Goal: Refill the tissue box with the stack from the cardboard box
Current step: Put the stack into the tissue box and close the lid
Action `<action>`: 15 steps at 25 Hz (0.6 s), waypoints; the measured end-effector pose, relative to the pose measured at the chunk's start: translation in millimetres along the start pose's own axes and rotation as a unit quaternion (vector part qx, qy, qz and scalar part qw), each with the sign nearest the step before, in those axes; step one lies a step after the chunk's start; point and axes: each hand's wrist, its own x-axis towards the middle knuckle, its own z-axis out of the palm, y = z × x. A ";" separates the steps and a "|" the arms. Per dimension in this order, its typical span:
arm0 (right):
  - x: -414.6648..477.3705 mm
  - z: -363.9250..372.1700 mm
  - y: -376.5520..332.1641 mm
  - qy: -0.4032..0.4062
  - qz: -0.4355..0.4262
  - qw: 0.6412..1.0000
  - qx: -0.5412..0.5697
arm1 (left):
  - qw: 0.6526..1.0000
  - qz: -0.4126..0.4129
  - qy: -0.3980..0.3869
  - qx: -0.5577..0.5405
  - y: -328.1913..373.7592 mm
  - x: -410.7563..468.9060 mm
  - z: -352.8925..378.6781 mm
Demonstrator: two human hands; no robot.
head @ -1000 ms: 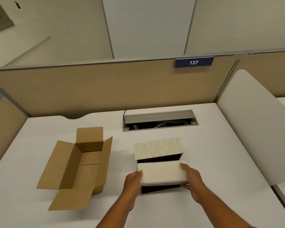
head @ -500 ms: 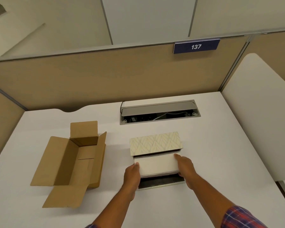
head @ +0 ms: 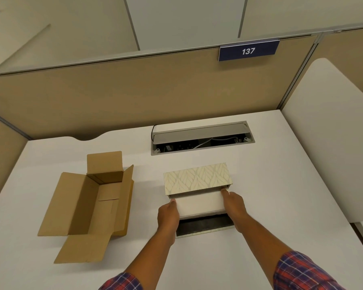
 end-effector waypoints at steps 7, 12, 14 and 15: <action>-1.5 2.0 3.3 0.025 -0.022 0.997 -0.063 | 1.000 0.018 -0.006 0.021 -0.1 -1.4 -1.1; -3.1 0.6 9.2 0.018 -0.041 0.995 -0.093 | 0.998 0.044 -0.034 0.029 0.8 -2.1 -4.2; -2.6 0.2 11.2 0.012 -0.043 0.994 -0.098 | 0.998 0.044 -0.038 0.034 2.9 0.1 -5.1; -2.3 0.1 12.0 0.011 -0.045 0.994 -0.098 | 0.998 0.042 -0.040 0.036 3.5 0.9 -5.5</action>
